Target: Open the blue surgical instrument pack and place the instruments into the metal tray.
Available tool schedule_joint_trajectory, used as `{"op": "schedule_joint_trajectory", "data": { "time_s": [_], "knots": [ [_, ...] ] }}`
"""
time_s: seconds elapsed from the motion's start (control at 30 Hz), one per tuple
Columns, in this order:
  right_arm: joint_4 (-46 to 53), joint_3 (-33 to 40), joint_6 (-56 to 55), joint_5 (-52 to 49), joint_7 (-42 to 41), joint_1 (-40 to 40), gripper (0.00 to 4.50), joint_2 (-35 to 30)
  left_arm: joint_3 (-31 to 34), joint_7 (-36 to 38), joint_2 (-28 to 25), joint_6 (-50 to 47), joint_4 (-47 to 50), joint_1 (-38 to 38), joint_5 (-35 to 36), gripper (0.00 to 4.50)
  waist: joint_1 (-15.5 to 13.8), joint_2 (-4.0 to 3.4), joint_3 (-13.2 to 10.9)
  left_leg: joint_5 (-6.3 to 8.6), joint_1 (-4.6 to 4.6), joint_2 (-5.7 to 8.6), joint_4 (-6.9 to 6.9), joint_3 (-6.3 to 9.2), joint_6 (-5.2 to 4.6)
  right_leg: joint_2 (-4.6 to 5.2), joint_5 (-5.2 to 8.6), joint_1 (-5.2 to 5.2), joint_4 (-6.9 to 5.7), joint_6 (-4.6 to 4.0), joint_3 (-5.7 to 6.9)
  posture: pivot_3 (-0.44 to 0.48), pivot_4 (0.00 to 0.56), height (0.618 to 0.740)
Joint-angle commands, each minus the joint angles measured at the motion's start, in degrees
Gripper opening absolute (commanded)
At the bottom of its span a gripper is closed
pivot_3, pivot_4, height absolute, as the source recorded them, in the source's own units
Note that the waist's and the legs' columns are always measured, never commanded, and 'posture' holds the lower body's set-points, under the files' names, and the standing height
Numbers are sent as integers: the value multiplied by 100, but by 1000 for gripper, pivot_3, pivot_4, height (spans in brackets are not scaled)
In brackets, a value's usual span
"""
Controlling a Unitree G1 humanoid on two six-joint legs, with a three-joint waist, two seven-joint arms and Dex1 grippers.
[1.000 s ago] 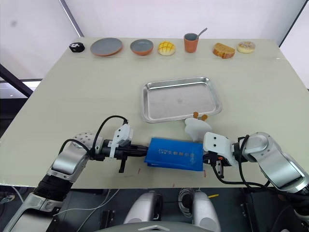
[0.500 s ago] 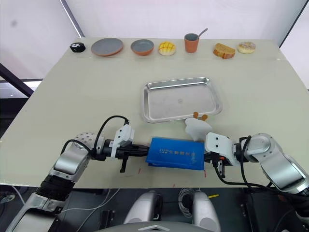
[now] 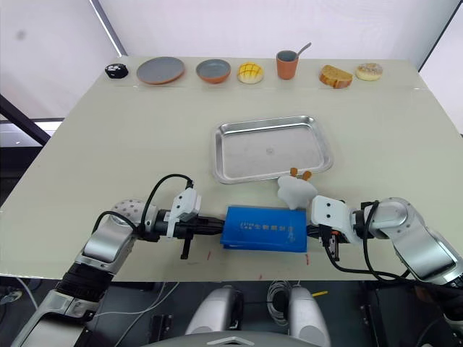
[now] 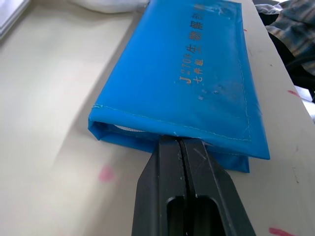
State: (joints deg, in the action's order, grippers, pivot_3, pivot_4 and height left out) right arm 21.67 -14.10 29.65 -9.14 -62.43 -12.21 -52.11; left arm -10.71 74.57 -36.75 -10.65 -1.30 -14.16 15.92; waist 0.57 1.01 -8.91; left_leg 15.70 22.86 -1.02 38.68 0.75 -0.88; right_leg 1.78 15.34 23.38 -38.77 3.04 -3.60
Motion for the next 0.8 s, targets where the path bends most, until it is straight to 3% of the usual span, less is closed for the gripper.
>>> {"op": "schedule_joint_trajectory", "data": {
  "time_s": [0.03,0.27,0.47,0.5,0.6,0.73,0.8],
  "knots": [
    [-147,332,-44,-22,74,95,50,-115,212,14,-9,283,19,134,151,0,6,0,0,0,0,-1,0,-1,0,0,0,0,-1,0,-1,0,150,740],
    [-165,811,-174,-262,45,458,50,-232,628,-2,-164,286,105,374,431,0,6,-1,0,0,1,-5,0,-1,0,0,0,1,0,0,0,0,150,740],
    [-121,2292,-872,-1461,-131,1375,50,368,1579,328,-380,-27,308,871,1477,0,15,2,-4,0,4,-12,-2,2,-1,-1,0,1,1,0,4,0,150,740],
    [-112,2452,-1002,-1550,-175,1501,7,418,1689,393,-442,-115,356,962,1607,251,17,2,-3,0,3,-15,-2,3,-1,-2,0,1,1,0,3,0,150,740],
    [-135,3004,-1206,-1792,-295,1958,831,466,2102,408,-583,-280,341,1153,1911,1156,9,1,-4,0,-1,-16,-2,0,0,-3,0,0,-2,0,2,0,150,740],
    [-453,3958,-1413,-1954,-546,2568,2711,304,2653,446,-851,-427,144,1387,2082,2909,8,2,-4,0,0,-15,-2,0,0,-3,0,0,0,0,3,0,150,740],
    [-620,4249,-1509,-1959,-680,2752,3273,207,2807,479,-950,-466,75,1482,2109,3408,14,1,-4,0,-2,-15,-3,-4,-1,-3,1,0,0,0,0,0,150,740]
  ]
}}
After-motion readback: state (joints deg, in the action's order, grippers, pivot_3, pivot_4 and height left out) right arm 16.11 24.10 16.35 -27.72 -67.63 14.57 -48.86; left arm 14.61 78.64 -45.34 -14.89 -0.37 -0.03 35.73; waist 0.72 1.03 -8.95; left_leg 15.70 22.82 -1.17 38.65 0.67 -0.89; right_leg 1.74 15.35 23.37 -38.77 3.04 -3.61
